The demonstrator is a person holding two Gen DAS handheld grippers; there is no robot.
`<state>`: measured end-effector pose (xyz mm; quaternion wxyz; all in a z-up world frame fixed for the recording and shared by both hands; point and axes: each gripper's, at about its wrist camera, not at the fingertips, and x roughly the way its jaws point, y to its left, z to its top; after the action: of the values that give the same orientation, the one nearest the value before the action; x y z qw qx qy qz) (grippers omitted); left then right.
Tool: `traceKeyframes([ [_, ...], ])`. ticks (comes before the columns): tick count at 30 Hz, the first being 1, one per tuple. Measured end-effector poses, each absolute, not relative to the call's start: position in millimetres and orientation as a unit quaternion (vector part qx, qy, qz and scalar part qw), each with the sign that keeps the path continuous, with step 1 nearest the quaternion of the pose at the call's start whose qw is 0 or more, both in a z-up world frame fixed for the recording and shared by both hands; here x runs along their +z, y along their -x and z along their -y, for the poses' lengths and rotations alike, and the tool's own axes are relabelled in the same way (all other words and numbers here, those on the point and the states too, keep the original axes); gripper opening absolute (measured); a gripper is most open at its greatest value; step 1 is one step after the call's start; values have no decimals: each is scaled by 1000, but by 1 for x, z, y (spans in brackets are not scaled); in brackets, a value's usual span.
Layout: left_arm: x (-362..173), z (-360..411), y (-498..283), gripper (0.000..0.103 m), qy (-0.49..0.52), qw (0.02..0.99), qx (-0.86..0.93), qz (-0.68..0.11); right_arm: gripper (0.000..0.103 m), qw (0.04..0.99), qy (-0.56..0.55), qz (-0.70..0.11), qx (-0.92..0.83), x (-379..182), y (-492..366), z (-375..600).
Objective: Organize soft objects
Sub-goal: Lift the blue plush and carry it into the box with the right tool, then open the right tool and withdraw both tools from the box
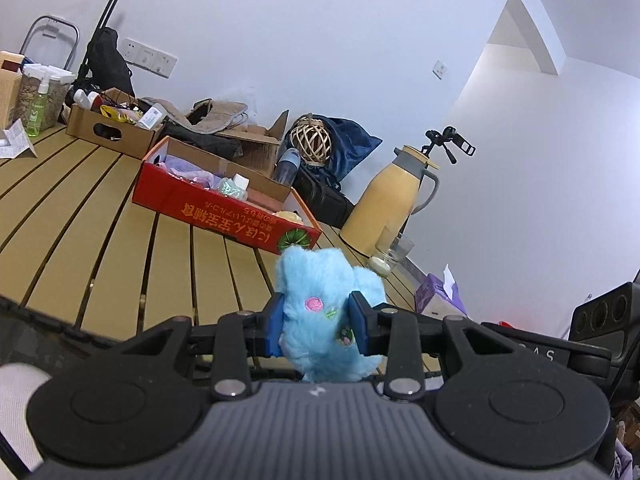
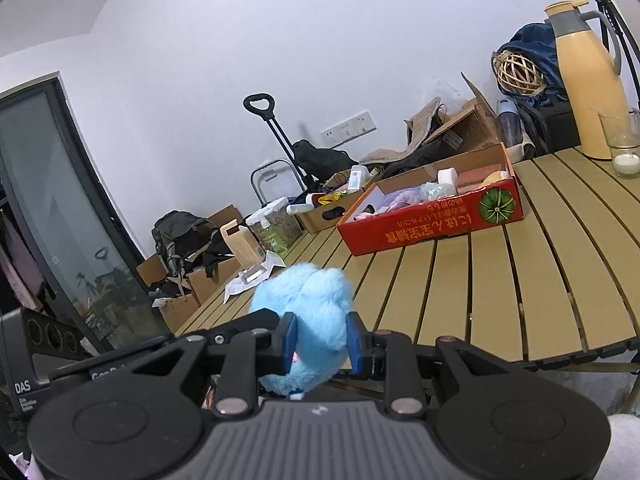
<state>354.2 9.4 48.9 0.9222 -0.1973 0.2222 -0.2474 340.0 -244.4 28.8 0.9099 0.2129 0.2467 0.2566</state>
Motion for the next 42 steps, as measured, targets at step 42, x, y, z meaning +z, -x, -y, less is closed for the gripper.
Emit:
traceKeyframes([
  [42, 2, 68, -790, 41, 125, 901, -225, -349, 16, 927, -47, -363, 85, -26, -790, 267],
])
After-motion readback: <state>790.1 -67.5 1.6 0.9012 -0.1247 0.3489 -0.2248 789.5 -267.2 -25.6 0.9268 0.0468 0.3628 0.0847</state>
